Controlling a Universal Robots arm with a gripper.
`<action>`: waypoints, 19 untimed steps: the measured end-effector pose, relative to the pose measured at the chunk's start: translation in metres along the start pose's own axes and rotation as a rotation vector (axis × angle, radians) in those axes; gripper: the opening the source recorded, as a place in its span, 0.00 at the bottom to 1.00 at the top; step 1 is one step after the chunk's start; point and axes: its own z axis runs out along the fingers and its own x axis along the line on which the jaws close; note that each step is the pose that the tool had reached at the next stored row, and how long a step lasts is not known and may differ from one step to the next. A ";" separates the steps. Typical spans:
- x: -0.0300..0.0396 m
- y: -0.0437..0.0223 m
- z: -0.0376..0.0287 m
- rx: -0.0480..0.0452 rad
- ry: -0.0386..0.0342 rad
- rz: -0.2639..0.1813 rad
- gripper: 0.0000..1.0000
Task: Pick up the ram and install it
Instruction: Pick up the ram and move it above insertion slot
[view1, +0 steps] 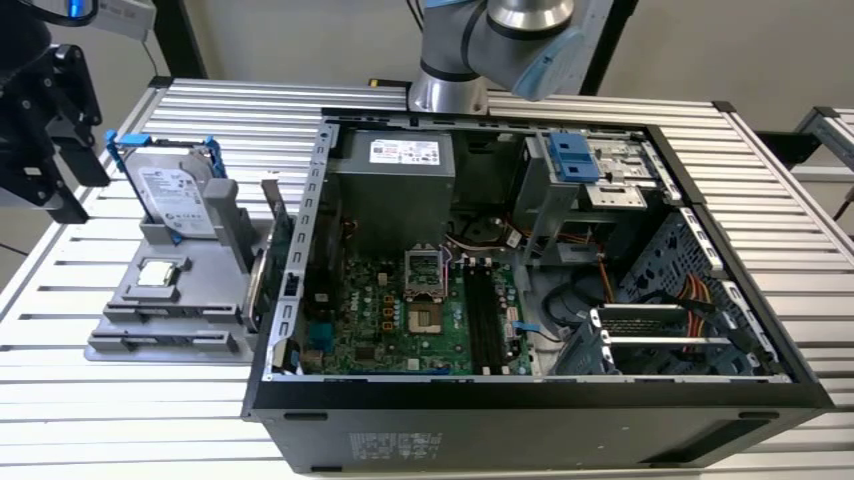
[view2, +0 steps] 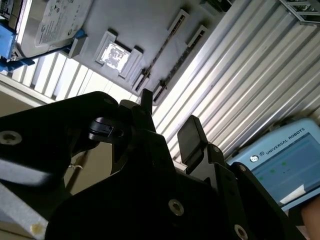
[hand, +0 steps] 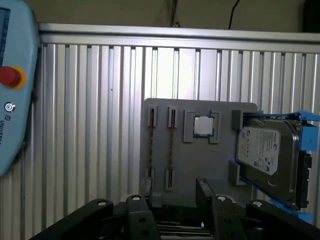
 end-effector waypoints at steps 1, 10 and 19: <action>0.0000 0.0000 0.0006 0.0001 -0.0001 0.000 1.00; 0.0000 -0.0001 0.0052 0.0000 0.0004 0.000 1.00; 0.0000 -0.0003 0.0111 0.0000 0.0014 0.000 1.00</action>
